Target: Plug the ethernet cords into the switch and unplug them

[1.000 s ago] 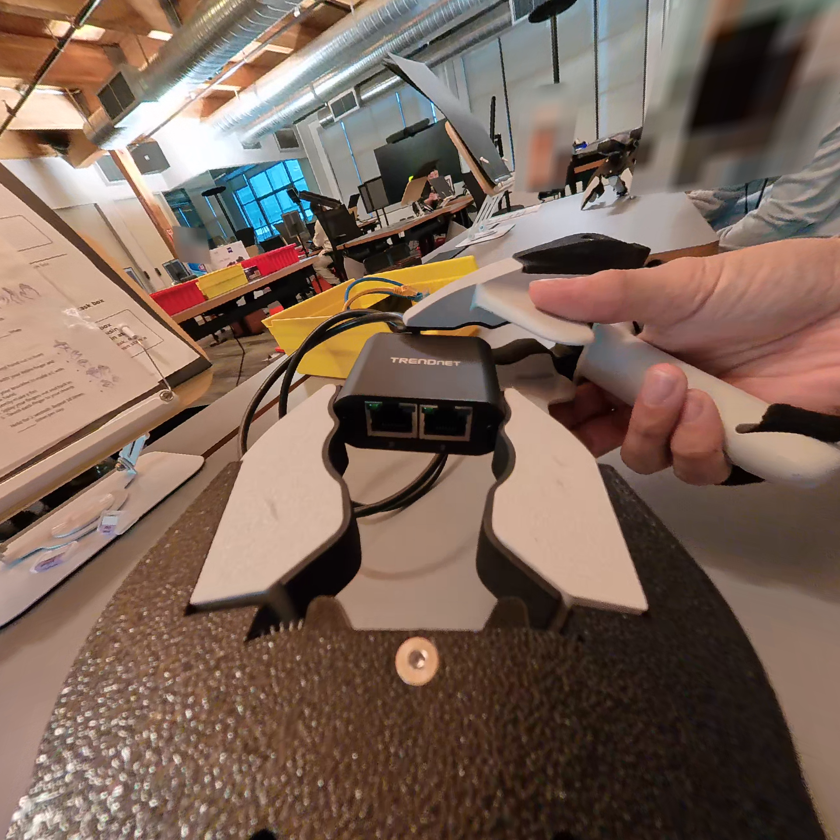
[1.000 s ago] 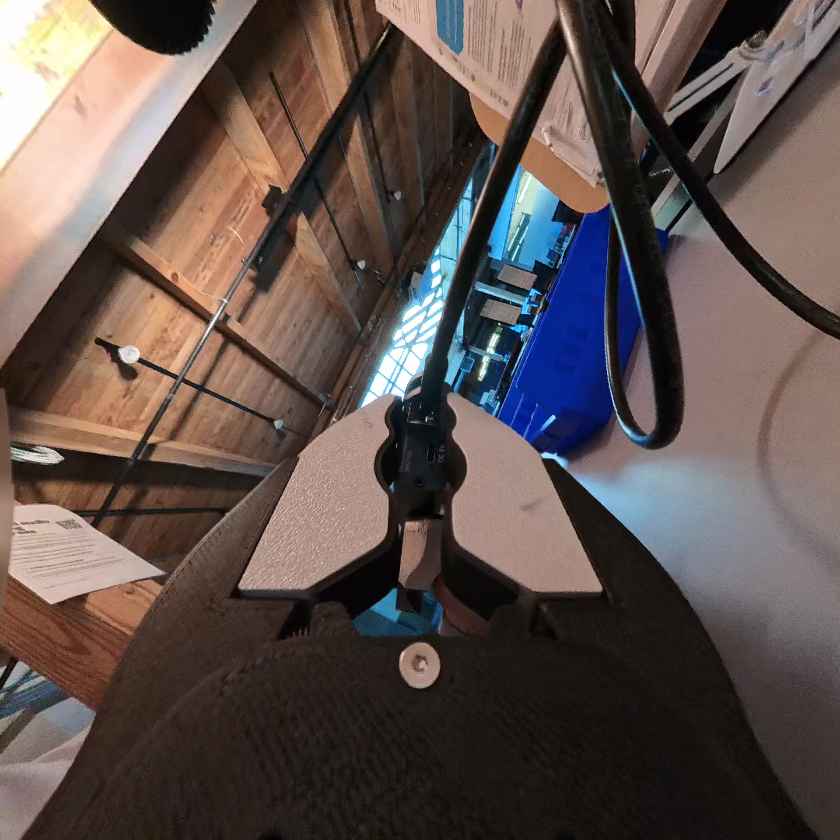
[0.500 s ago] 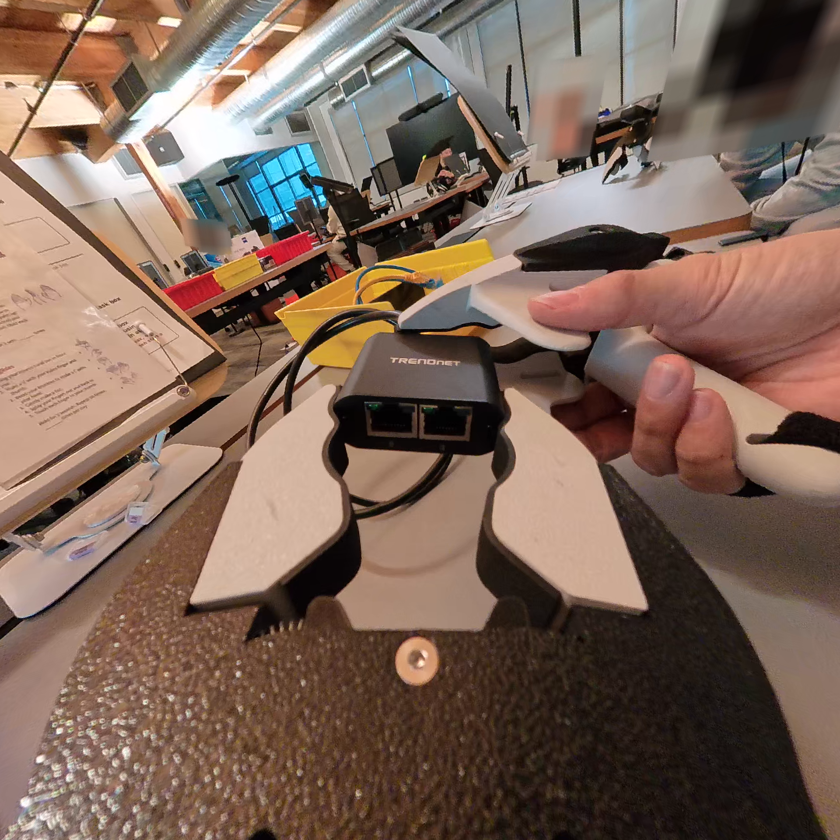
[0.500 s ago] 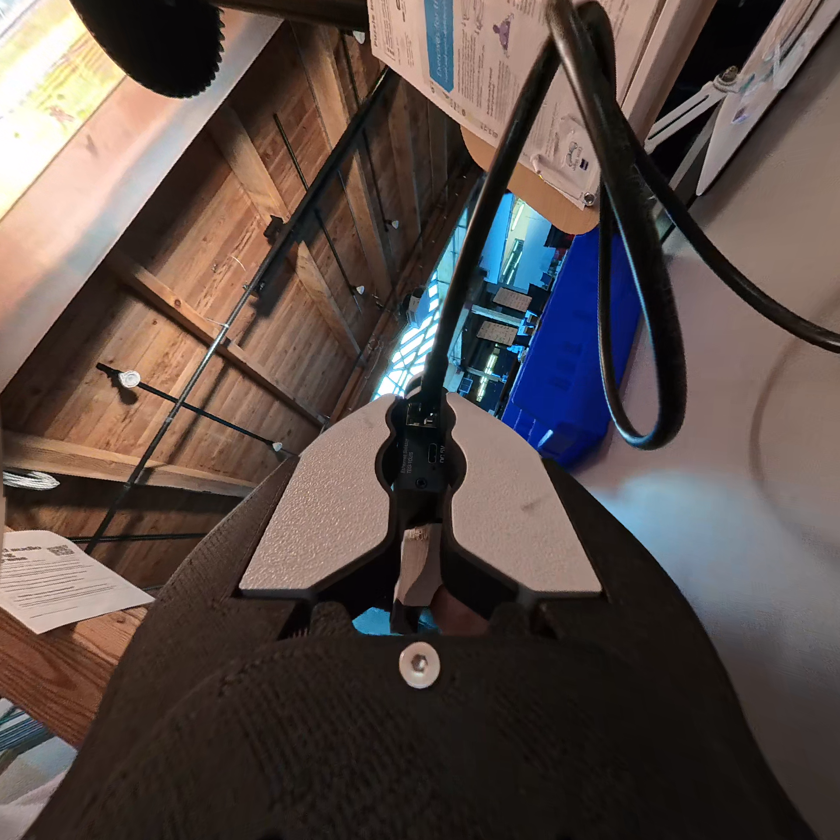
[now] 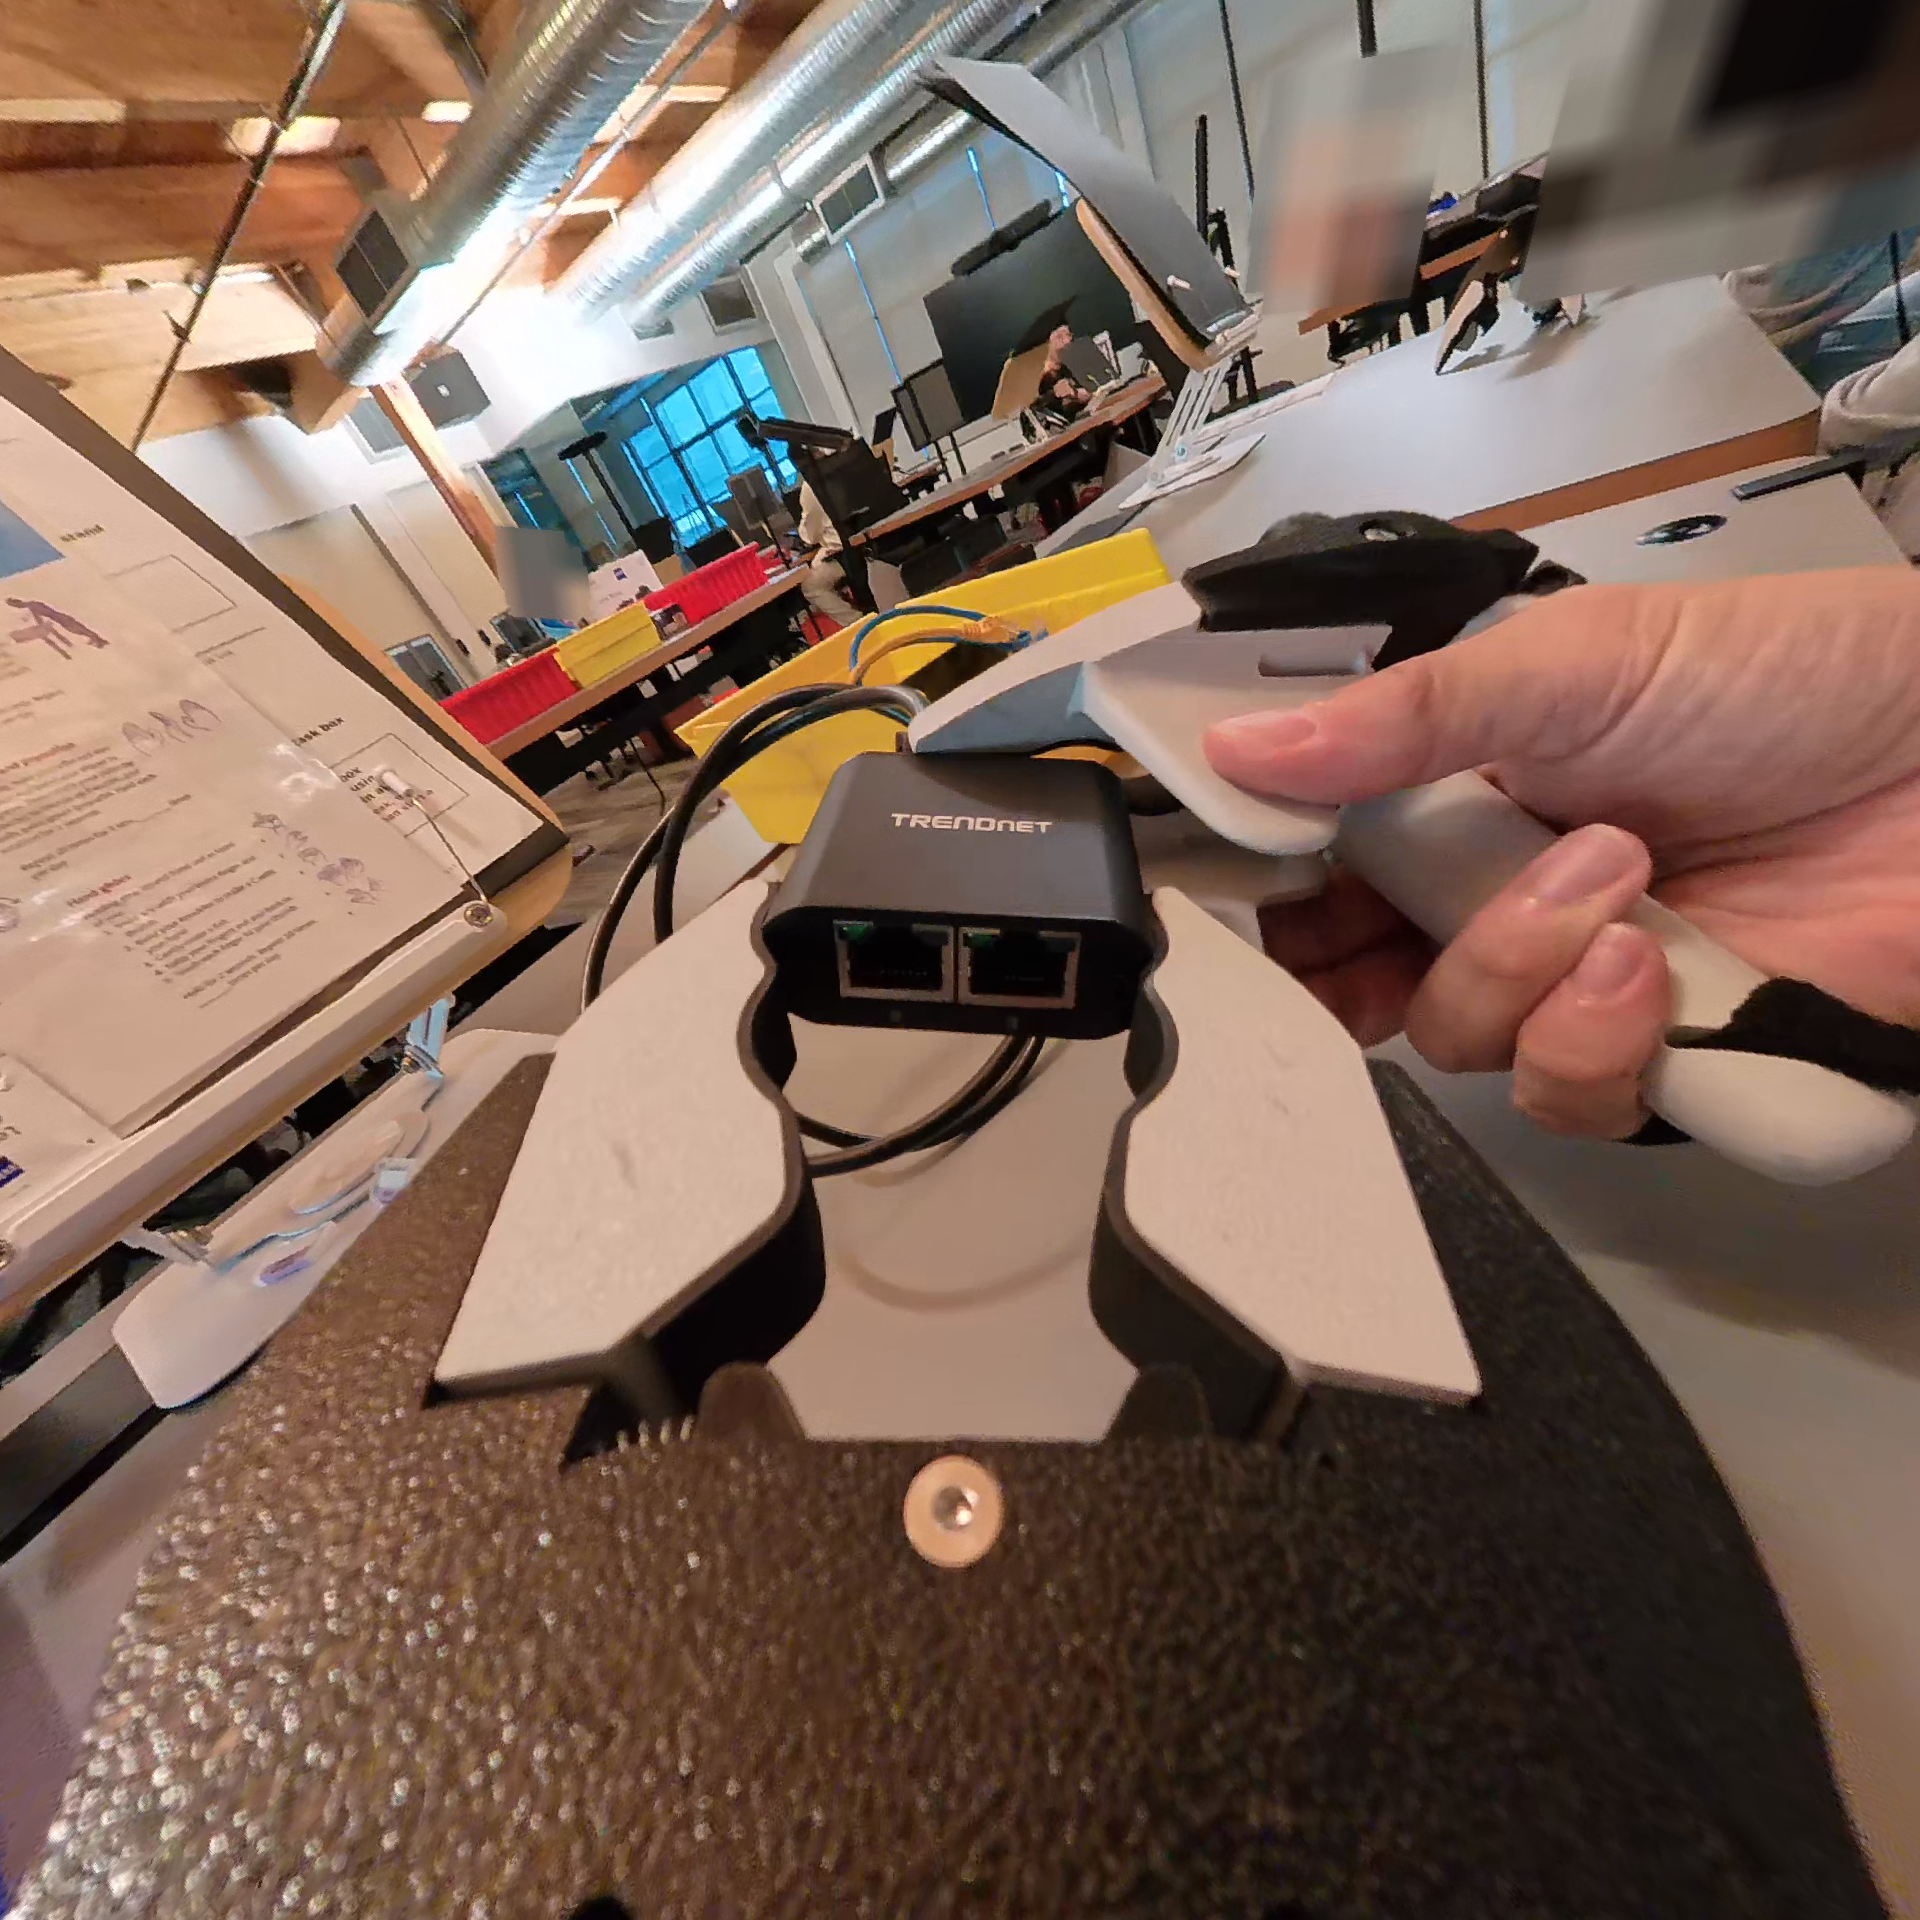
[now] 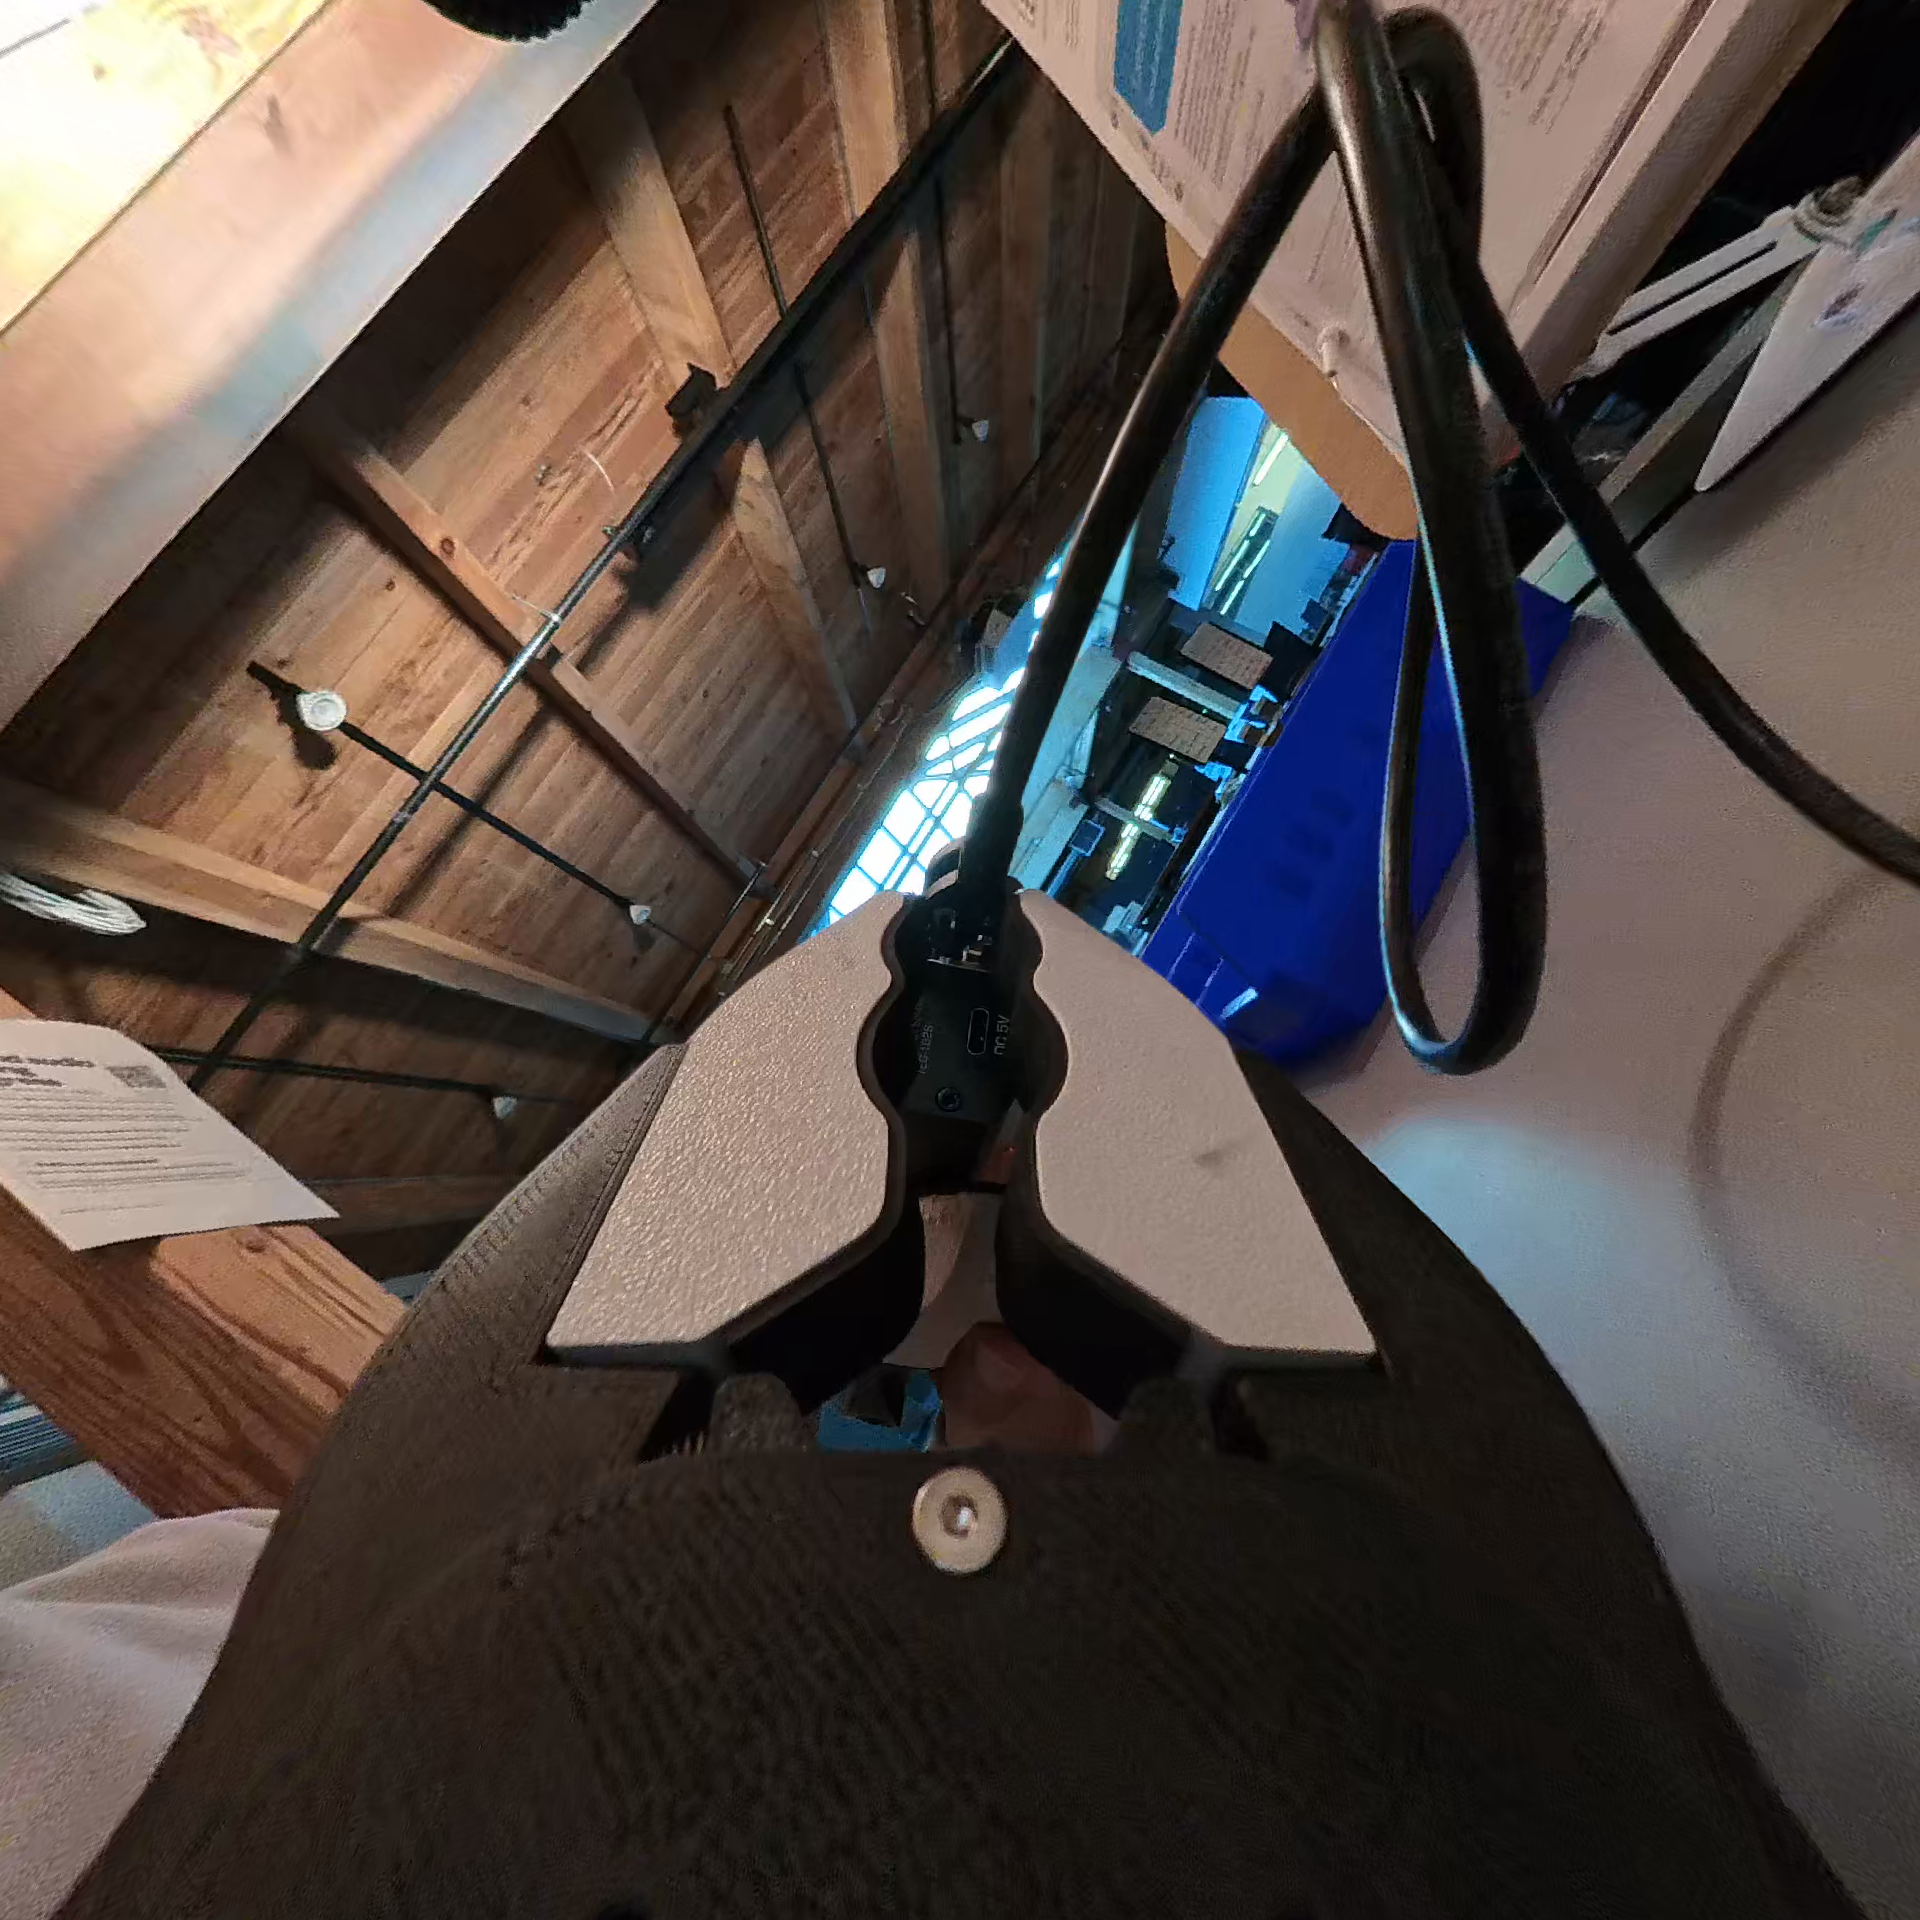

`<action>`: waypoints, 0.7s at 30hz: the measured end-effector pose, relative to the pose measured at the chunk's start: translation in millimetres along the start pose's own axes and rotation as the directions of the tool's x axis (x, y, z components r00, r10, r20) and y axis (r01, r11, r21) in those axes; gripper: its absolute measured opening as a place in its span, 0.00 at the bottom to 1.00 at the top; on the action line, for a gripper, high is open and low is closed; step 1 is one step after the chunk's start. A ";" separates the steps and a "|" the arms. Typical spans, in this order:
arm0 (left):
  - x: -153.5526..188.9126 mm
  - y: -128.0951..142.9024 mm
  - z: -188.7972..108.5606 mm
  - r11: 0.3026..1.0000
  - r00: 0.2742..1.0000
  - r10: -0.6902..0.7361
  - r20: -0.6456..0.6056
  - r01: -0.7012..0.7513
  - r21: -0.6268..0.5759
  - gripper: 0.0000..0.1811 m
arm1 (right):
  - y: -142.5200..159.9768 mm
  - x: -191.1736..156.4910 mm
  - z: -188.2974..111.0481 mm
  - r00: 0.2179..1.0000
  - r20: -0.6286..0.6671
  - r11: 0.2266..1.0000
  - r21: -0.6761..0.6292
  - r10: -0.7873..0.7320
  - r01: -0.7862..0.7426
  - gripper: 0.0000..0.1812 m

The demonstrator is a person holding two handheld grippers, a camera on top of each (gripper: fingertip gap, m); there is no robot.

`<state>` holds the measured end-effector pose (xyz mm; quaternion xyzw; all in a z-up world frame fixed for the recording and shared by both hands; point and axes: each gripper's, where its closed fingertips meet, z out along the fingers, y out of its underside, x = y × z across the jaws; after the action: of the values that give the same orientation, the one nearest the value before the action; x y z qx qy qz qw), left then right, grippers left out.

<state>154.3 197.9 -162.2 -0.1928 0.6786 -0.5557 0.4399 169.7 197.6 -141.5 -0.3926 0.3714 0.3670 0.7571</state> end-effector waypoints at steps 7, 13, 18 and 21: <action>-1.9 7.7 1.9 1.000 1.000 -0.014 0.028 0.015 -0.006 0.34 | -0.1 8.4 1.6 0.999 0.011 0.998 -0.018 -0.053 0.053 0.07; -2.4 9.8 3.8 1.000 0.999 -0.005 0.046 0.005 -0.001 0.34 | -1.2 9.3 1.7 0.992 0.014 0.991 -0.050 -0.123 0.124 0.07; -6.4 5.6 3.9 0.999 0.994 0.032 0.106 -0.033 0.008 0.34 | -2.4 4.4 6.1 0.991 0.035 0.990 -0.052 -0.132 0.133 0.08; -5.9 7.3 8.1 0.988 0.985 -0.150 0.084 0.147 0.039 0.34 | -6.1 11.1 6.4 0.991 0.005 0.991 -0.033 -0.131 0.131 0.07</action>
<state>165.7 199.9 -166.6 -0.2595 0.6336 -0.5890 0.4292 181.6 203.5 -146.3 -0.4283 0.3375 0.3230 0.7735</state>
